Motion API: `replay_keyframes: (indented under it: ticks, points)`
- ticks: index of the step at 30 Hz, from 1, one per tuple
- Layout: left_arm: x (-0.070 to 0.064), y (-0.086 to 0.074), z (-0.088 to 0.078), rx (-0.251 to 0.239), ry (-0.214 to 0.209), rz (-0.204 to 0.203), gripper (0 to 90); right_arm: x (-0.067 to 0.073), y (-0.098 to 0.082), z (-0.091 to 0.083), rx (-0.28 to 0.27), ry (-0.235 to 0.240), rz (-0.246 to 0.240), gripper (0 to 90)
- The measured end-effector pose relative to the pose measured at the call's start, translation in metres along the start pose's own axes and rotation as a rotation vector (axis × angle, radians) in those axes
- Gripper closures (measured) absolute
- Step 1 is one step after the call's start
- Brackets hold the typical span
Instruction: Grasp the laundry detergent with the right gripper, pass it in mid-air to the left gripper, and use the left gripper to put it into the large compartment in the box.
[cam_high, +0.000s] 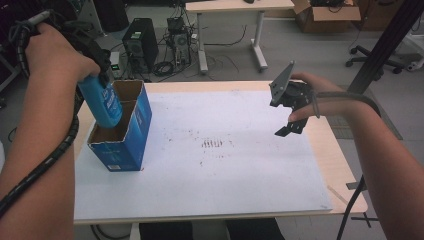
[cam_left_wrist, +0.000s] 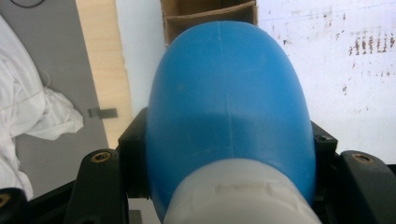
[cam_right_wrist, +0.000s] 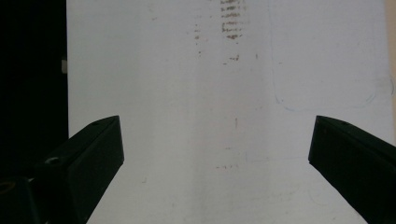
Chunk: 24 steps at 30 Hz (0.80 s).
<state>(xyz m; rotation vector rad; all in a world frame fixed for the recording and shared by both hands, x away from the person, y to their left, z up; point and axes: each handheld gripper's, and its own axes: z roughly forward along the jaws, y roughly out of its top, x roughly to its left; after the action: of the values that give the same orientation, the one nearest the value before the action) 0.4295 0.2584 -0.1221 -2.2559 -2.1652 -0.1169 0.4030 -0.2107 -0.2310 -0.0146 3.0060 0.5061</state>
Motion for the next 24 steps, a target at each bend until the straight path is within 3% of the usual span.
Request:
replay_keyframes:
  ticks: [6, 12, 24]
  points:
    - [0.003, 0.002, 0.012, 0.008, 0.004, -0.009, 38.1, 0.001, 0.002, -0.001, 0.032, 0.005, -0.005, 3.6]
    - [0.005, 0.002, 0.024, 0.007, -0.005, 0.012, 38.1, 0.002, 0.002, -0.004, 0.024, 0.001, -0.006, 3.6]
    - [0.009, 0.0, 0.051, 0.017, -0.015, 0.015, 38.0, 0.003, 0.005, -0.005, 0.088, 0.054, 0.0, 3.8]
